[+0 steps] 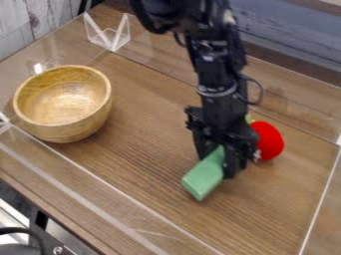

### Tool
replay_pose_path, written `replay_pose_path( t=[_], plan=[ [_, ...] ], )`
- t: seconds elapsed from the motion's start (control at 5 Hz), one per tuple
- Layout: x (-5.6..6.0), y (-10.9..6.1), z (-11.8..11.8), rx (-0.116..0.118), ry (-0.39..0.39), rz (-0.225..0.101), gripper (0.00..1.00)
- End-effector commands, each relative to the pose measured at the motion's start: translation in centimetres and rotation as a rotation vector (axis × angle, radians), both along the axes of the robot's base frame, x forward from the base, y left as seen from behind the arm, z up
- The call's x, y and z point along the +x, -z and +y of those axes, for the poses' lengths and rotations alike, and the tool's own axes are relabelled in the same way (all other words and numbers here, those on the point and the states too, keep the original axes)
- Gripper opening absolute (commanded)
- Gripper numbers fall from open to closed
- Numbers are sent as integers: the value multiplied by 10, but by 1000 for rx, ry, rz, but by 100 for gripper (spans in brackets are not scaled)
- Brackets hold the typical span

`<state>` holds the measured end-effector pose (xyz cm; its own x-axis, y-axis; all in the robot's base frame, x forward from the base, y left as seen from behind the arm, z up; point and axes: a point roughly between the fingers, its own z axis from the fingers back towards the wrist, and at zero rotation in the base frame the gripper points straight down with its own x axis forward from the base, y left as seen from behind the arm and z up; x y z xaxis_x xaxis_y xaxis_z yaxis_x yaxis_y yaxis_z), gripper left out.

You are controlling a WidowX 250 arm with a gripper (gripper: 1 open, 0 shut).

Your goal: Remove the green block from the brown bowl and put it on the table

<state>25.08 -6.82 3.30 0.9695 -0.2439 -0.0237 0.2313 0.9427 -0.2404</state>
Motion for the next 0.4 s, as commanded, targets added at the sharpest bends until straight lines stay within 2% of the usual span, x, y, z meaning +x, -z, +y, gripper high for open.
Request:
replay_pose_path(
  t=[0.0, 0.2],
  plan=[
    [14, -3, -22, -7, 15, -50, 0],
    [17, -4, 4, 10, -18, -56, 0]
  ],
)
